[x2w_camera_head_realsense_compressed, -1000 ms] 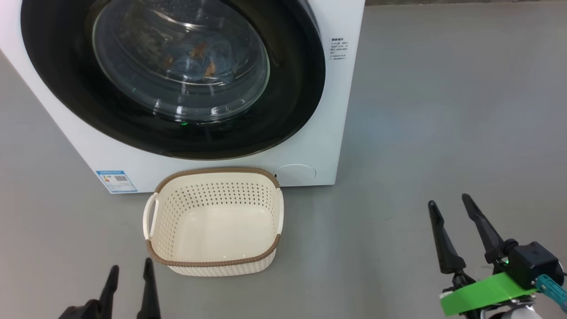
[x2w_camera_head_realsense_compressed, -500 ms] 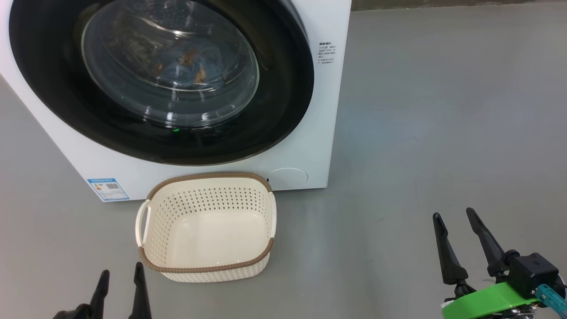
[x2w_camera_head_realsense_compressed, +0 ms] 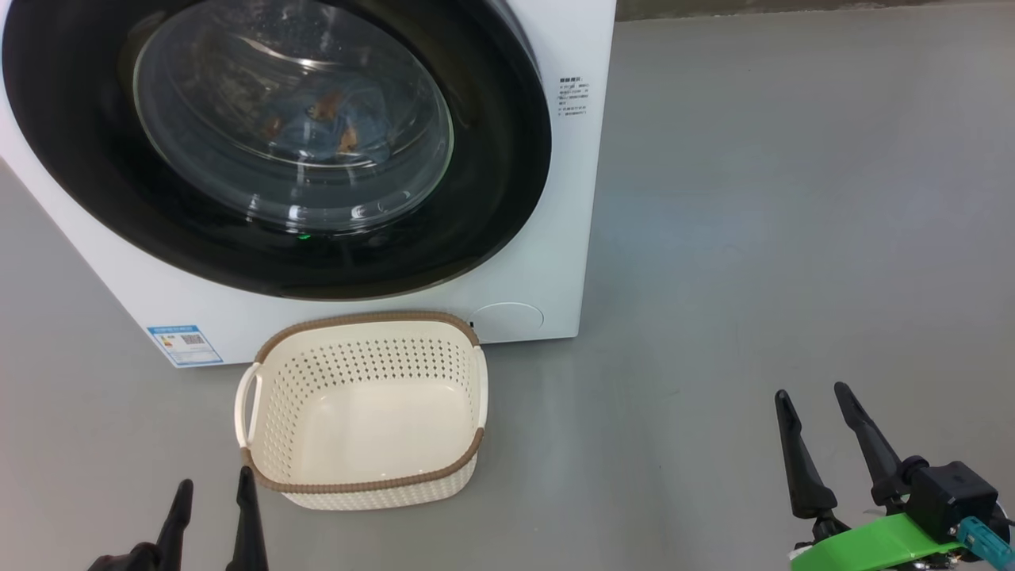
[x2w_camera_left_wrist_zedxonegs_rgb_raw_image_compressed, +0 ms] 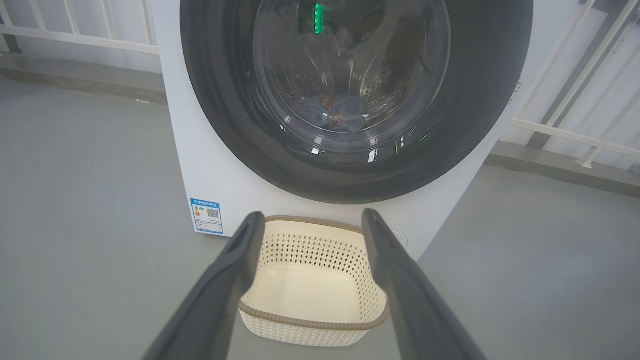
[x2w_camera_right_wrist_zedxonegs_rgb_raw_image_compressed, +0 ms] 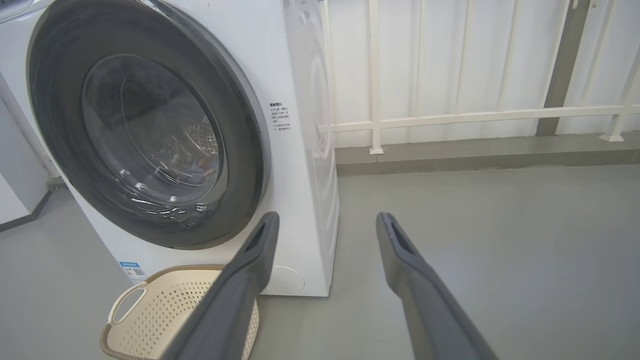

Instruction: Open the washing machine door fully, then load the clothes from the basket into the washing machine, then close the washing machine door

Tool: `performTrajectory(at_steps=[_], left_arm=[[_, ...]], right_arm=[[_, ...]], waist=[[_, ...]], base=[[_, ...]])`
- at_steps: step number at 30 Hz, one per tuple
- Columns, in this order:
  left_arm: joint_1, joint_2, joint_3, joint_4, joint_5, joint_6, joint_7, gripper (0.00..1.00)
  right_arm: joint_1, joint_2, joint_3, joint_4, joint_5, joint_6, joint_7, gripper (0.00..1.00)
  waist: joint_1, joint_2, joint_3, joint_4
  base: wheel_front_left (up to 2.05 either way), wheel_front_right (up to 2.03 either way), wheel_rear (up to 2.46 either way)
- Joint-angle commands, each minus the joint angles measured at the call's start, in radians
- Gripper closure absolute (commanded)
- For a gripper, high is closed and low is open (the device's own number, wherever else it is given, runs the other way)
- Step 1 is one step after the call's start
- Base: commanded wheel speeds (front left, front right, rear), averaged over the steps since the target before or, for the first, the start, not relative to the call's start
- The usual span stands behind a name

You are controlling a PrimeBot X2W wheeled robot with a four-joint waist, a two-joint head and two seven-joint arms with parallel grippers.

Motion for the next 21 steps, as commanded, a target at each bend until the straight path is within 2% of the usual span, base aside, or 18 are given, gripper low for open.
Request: performTrajectory(at_steps=[1,2,7,15,21], left_arm=[[-0.010,0.012,0.037,-0.034,0.005,-0.008,-0.006,0.00],[0.000,0.000,0.001,-0.006,-0.002,-0.008,0.000,1.00],[0.012,-0.022,-0.009,0.052,-0.006,-0.009,0.002,1.00],[0.004,-0.021,-0.004,0.058,-0.074,-0.012,0.023,1.00],[-0.005,-0.020,0.000,0.060,-0.137,-0.014,0.040,1.00]], right_arm=[[-0.006,0.000,0.025,-0.020,0.002,-0.006,0.003,0.00],[0.007,0.003,0.000,0.003,0.000,0.000,0.000,1.00],[0.012,0.008,0.000,0.072,0.003,0.000,0.001,1.00],[0.008,0.008,-0.001,0.079,0.080,0.000,0.020,1.00],[0.002,0.007,-0.002,0.083,0.149,0.000,0.037,1.00]], waist=[[0.0000,0.0000,-0.002,-0.001],[0.0000,0.0000,-0.002,-0.001],[0.0000,0.0000,-0.002,-0.001],[0.0023,0.0000,-0.007,-0.002],[0.0001,0.0000,-0.006,-0.003]], base=[[0.00,0.00,0.00],[0.00,0.00,0.00],[0.00,0.00,0.00],[0.00,0.00,0.00],[0.00,0.00,0.00]])
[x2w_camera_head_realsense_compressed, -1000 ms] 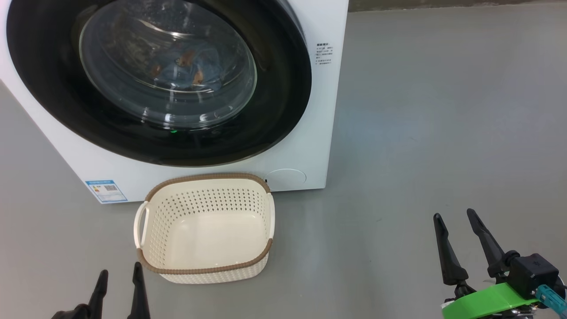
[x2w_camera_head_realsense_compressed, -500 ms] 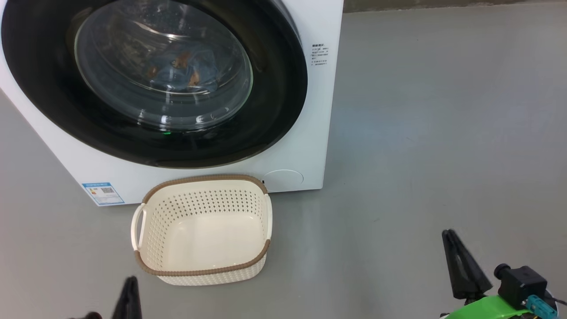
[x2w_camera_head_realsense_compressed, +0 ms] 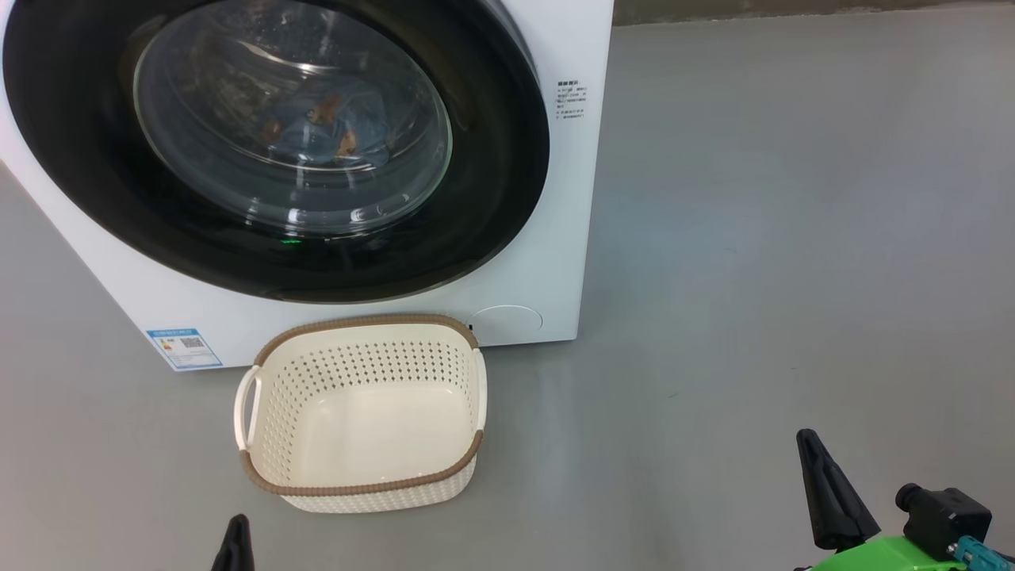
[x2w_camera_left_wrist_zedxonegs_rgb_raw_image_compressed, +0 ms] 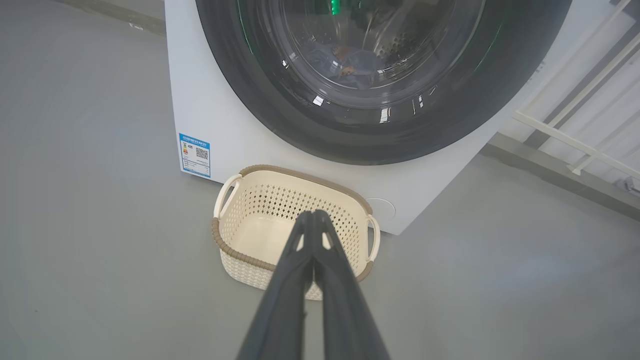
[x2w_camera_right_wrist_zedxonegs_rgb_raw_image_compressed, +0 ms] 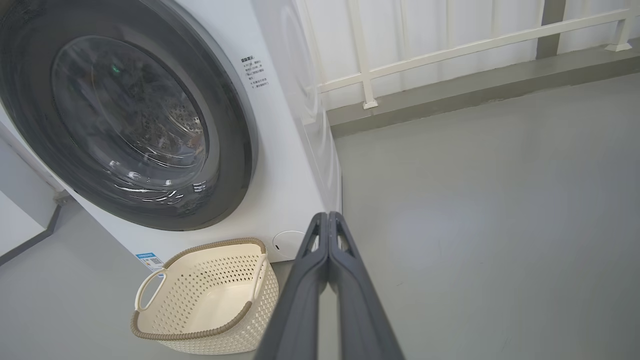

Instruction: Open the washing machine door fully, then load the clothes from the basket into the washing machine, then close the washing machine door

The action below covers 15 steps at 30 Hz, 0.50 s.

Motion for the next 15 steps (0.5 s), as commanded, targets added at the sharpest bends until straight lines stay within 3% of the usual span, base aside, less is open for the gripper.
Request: performTrajectory(at_steps=[1,15], left_arm=[[-0.030,0.011,0.012,-0.017,-0.027,-0.005,0.005,1.00],[-0.052,0.015,0.023,-0.013,-0.173,-0.010,0.046,1.00]], right_arm=[[-0.025,-0.005,-0.001,-0.021,0.030,-0.001,0.004,1.00],[-0.039,-0.006,-0.005,-0.013,0.191,-0.001,0.046,1.00]], waist=[[-0.0002,0.0000,0.000,0.000],[-0.0003,0.0000,-0.004,-0.002]], base=[[0.00,0.00,0.00],[0.00,0.00,0.00]])
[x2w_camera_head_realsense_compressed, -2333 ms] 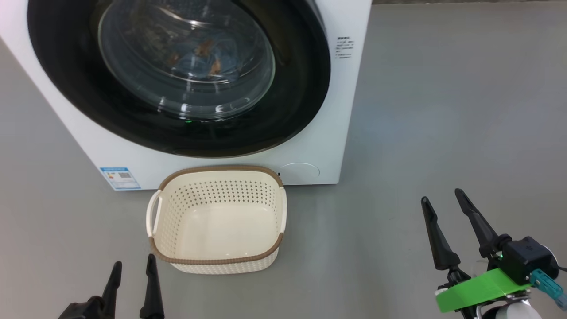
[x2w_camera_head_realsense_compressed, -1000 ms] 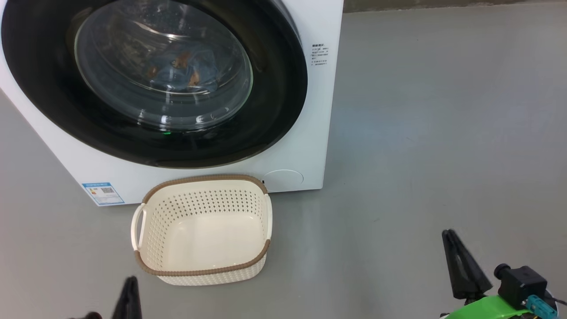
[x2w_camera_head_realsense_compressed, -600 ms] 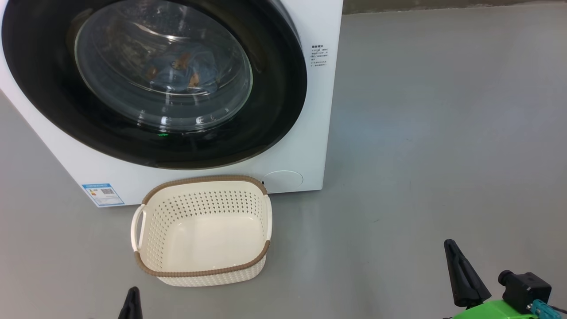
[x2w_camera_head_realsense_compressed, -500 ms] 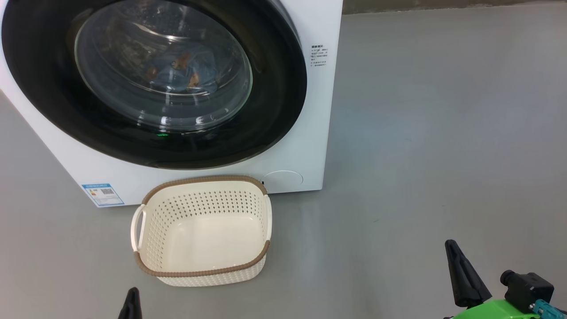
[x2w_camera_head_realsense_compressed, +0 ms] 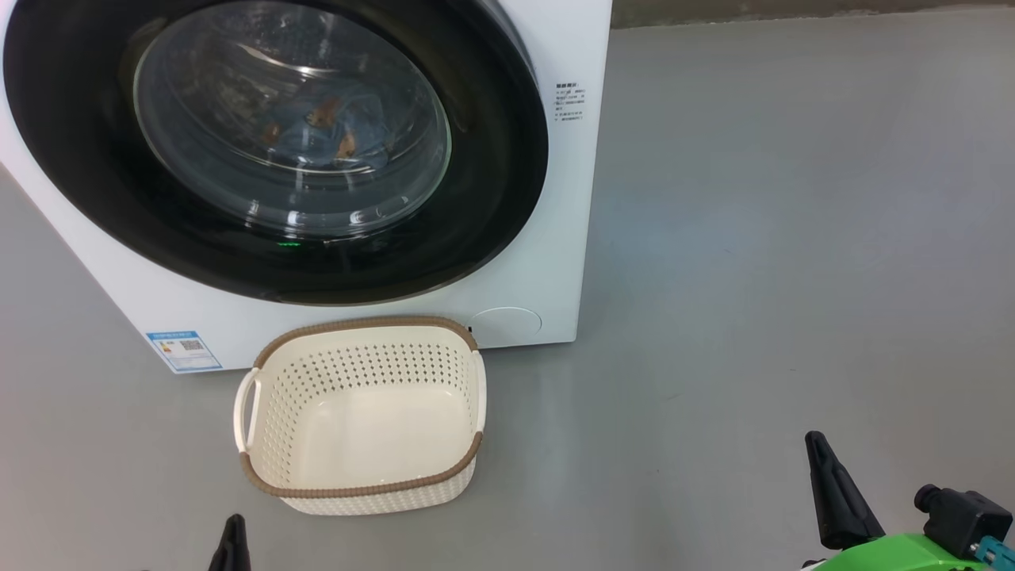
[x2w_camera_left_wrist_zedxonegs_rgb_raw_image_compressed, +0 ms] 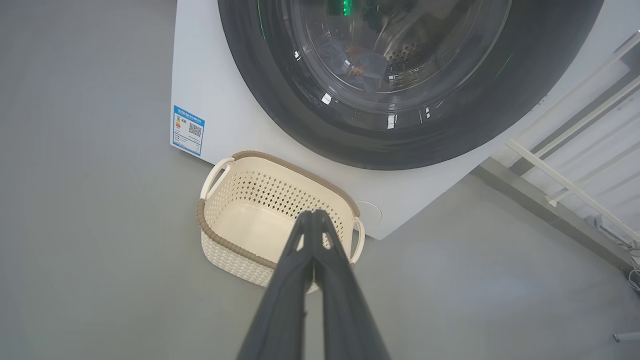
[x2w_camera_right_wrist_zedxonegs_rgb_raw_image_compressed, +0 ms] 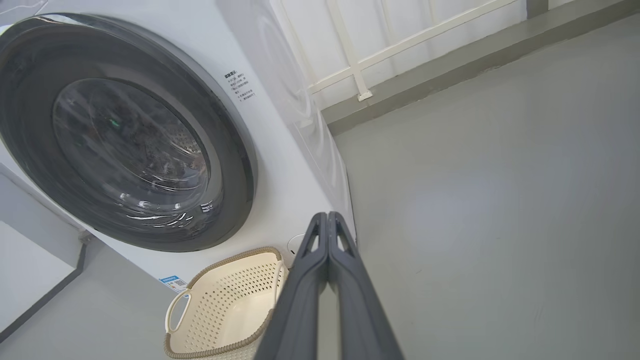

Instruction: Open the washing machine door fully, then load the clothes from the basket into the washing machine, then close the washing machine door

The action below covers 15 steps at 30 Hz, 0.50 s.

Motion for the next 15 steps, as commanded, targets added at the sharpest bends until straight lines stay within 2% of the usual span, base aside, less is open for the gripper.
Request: performTrajectory(at_steps=[1,15], left_arm=[[-0.040,0.014,0.016,-0.017,-0.026,-0.008,0.005,1.00],[-0.062,0.018,0.027,-0.013,-0.170,-0.013,0.046,1.00]], right_arm=[[-0.038,-0.006,0.000,-0.021,0.031,-0.001,0.005,1.00],[-0.051,-0.007,-0.004,-0.014,0.191,-0.002,0.047,1.00]], waist=[[0.0000,0.0000,0.000,0.000],[0.0000,0.0000,-0.004,-0.002]], base=[[0.00,0.00,0.00],[0.00,0.00,0.00]])
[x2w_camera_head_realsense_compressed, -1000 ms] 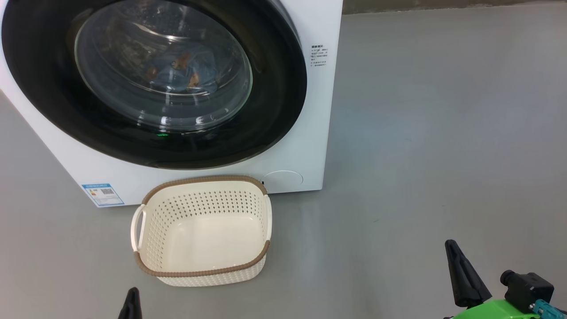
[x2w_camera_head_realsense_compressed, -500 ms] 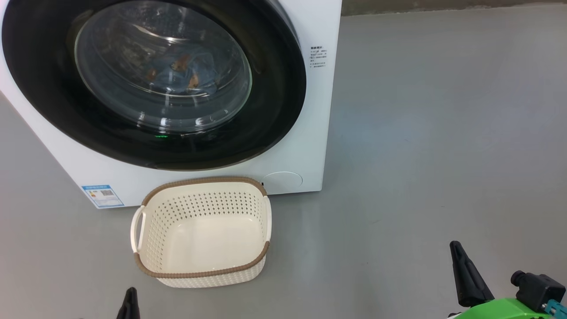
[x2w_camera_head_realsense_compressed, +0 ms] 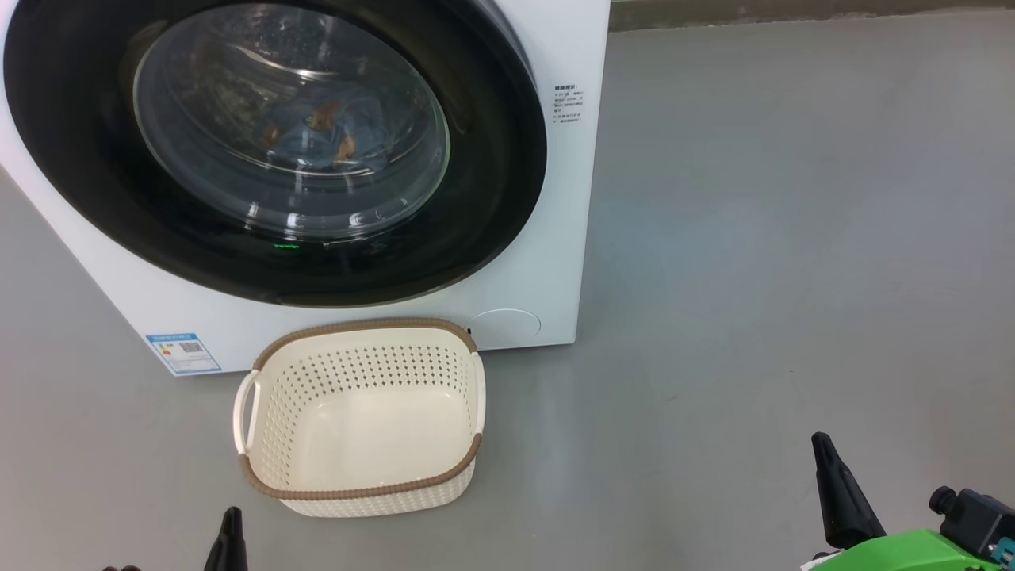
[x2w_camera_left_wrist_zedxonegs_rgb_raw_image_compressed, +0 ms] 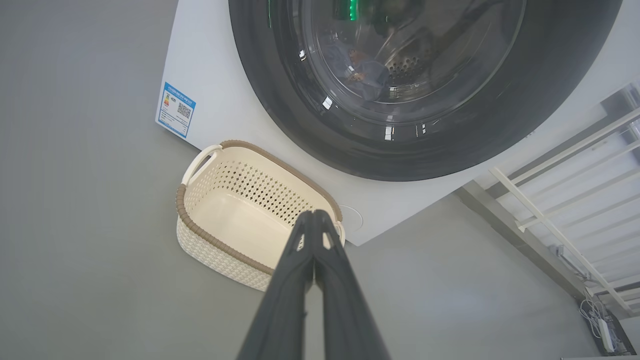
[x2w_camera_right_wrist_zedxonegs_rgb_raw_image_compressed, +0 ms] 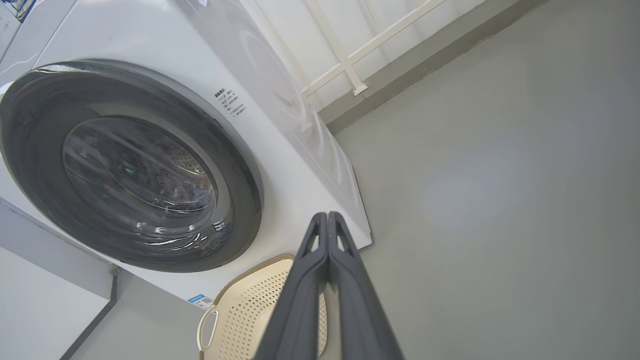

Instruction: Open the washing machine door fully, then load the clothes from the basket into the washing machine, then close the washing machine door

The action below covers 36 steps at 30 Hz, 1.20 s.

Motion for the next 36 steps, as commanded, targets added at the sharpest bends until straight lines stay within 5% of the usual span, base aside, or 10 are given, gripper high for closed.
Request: performTrajectory(at_steps=[1,36], left_arm=[[-0.039,0.017,0.019,-0.018,-0.032,-0.006,0.006,1.00],[-0.092,0.027,0.048,-0.007,-0.395,-0.020,0.109,1.00]], right_arm=[[-0.047,-0.007,0.000,-0.021,0.036,-0.002,0.007,1.00],[-0.079,-0.008,-0.012,-0.004,0.437,-0.004,0.113,1.00]], waist=[[0.0000,0.0000,0.000,0.000],[0.0000,0.0000,-0.010,-0.004]], base=[[0.00,0.00,0.00],[0.00,0.00,0.00]])
